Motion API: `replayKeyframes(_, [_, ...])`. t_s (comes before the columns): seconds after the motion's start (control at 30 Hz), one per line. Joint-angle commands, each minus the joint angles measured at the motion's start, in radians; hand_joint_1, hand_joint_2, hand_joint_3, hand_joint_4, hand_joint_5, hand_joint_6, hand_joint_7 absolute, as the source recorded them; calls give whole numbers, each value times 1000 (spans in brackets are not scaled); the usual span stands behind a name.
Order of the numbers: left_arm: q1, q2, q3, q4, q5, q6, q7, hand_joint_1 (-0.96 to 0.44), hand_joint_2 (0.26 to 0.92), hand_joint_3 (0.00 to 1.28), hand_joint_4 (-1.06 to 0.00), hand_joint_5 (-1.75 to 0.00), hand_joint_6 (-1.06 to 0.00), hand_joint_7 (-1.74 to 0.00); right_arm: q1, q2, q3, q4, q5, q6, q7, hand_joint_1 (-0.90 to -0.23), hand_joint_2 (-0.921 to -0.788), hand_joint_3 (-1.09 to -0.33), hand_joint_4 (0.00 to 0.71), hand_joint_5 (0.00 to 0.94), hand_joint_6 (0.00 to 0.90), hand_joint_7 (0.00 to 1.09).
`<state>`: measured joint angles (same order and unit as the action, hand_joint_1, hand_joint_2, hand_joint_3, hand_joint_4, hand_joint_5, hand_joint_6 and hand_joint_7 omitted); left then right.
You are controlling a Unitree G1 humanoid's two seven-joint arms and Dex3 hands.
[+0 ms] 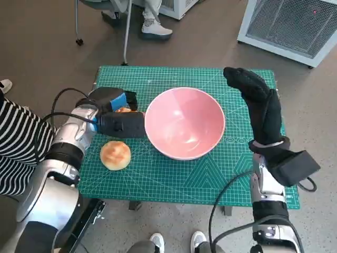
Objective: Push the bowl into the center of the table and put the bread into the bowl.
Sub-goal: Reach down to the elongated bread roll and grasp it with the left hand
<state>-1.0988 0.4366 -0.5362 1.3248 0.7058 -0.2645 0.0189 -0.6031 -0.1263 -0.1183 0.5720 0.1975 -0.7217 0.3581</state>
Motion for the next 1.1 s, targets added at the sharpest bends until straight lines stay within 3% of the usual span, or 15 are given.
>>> replayKeyframes(0.03, [23, 21, 0, 15, 5, -3, 15, 0, 921, 99, -621, -1252, -619, -1150, 28, 7, 1, 3, 10, 20, 6, -803, -921, -795, 224, 0, 16, 622])
replayKeyframes(0.67, [3, 77, 66, -9, -40, -36, 13, 1, 921, 80, -665, -1211, -620, -1142, 37, 10, 5, -2, 3, 11, 7, -804, -921, -806, 209, 0, 9, 638])
replayKeyframes(1.1, [-7, 163, 181, -126, -130, -166, 69, 1, 921, 55, -706, -1117, -631, -1183, 43, 12, 7, -7, 4, 10, 7, -805, -921, -811, 204, 0, 3, 651])
